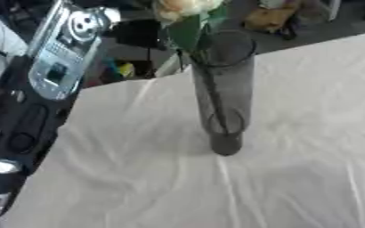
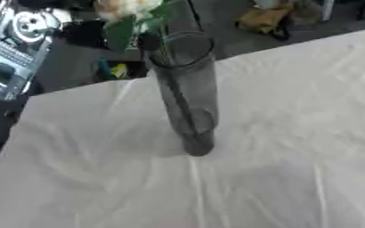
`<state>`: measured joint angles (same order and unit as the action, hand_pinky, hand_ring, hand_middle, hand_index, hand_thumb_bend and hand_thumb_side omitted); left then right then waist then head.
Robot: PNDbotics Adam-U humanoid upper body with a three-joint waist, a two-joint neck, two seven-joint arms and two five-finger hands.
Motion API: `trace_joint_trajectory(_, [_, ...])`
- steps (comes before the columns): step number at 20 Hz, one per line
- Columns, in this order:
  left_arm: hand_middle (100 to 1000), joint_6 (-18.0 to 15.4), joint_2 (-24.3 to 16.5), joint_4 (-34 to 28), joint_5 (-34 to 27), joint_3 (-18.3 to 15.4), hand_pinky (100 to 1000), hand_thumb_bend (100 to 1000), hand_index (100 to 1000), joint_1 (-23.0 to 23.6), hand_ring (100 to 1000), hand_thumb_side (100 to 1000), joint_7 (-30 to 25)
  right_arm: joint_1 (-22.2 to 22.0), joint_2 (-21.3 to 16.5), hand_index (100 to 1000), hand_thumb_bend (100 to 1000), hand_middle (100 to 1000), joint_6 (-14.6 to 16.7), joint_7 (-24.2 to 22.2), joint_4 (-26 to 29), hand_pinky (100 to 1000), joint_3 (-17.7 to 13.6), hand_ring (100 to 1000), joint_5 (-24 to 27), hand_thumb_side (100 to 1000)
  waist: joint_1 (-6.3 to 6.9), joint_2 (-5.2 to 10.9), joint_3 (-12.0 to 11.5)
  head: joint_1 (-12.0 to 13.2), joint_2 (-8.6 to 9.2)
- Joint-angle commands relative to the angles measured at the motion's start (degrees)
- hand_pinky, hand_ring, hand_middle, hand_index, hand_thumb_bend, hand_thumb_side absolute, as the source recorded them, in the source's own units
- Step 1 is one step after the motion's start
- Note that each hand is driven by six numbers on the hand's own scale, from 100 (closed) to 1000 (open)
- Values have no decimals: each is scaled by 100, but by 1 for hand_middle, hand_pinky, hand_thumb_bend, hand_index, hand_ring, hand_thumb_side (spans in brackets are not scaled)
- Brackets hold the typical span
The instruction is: Arrange flowers into the vase.
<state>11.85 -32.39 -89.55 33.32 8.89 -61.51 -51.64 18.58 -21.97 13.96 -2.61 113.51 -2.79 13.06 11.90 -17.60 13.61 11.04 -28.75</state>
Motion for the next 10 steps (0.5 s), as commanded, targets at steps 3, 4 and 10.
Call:
trace_joint_trajectory(3, [973,15,-328,-151,19,-162,964,894,1000,-2,939,1000,-33,16,-105,763,100,508,-15,20,108,682,-34,543,32,1000,-129,238,-33,-19,-61])
trace_joint_trajectory(4, [973,18,-352,-158,27,-161,964,893,1000,19,939,1000,-33,15,-105,763,100,508,-15,21,108,682,-33,543,32,1000,-131,238,-39,-21,-67])
trace_joint_trajectory(10, [971,-13,-441,-166,47,-137,963,912,1000,96,938,1000,-33,12,-104,763,100,508,-14,24,108,682,-32,543,28,1000,-140,233,-53,-45,-77])
